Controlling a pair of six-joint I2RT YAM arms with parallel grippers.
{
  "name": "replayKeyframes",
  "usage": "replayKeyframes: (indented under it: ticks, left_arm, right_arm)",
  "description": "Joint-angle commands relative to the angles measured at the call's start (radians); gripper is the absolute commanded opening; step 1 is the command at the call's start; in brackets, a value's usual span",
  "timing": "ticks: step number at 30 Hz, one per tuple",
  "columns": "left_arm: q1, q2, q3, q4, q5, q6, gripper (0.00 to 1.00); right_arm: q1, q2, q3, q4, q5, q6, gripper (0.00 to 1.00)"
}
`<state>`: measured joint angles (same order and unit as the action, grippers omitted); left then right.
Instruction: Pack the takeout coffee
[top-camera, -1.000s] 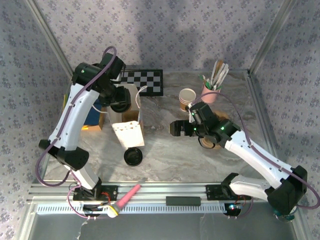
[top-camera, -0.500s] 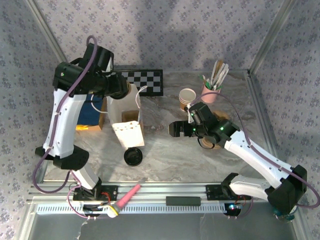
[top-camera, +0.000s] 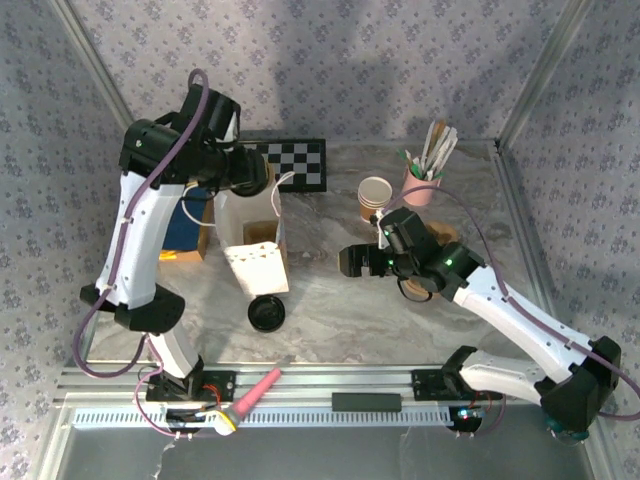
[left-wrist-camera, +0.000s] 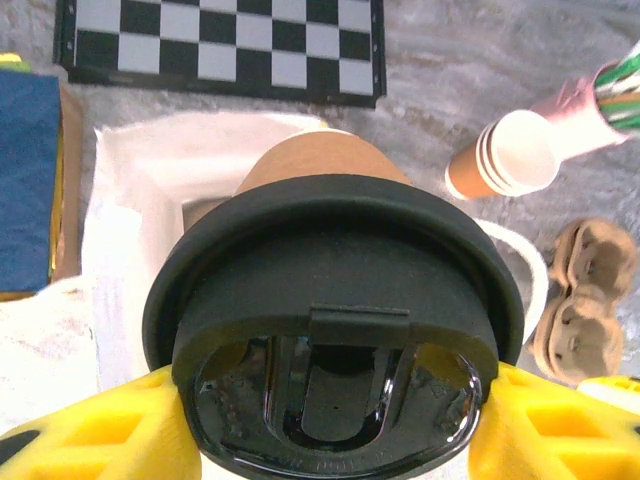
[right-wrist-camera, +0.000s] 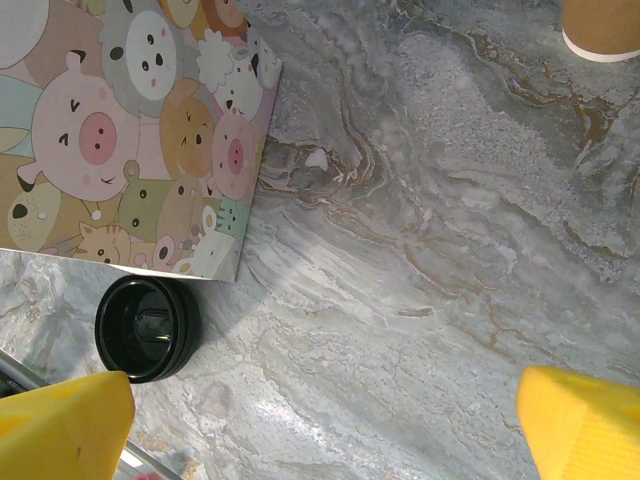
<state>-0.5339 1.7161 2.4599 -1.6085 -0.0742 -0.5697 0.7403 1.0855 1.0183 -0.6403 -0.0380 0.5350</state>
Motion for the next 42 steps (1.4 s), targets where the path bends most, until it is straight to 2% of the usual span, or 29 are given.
replayKeyframes:
  ticks: [1,7,16,24,30,37,42]
  left_arm:
    - [-0.018,-0.093,-0.072,-0.177,0.008,-0.029,0.51]
    - [-0.033,-0.204,-0.189,-0.177,0.038,-0.058,0.50]
    - [-0.042,-0.305,-0.276,-0.177,0.085,-0.061,0.50]
    - [-0.109,-0.304,-0.259,-0.177,0.134,-0.045,0.50]
    - [-0.198,-0.259,-0.212,-0.176,0.124,-0.061,0.49]
    - [-0.319,-0.174,-0.181,-0.170,0.075,-0.090,0.50]
    - [-0.402,-0.092,-0.219,-0.117,0.060,-0.113,0.49]
  right_arm:
    - [0.011,-0.010,0.012,-0.018,0.019,0.011,1.00]
    - [0.033,0.021,0.019,0.010,0.012,0.011,1.00]
    - [0.109,0.074,0.048,0.023,0.047,0.026,1.00]
    - [0.143,0.078,0.032,0.026,0.093,0.063,1.00]
    - [0.142,0.046,-0.001,0.003,0.155,0.085,1.00]
    - [0.081,-0.046,-0.057,-0.072,0.216,0.152,1.00]
    - [-0.023,-0.165,-0.105,-0.155,0.223,0.170,1.00]
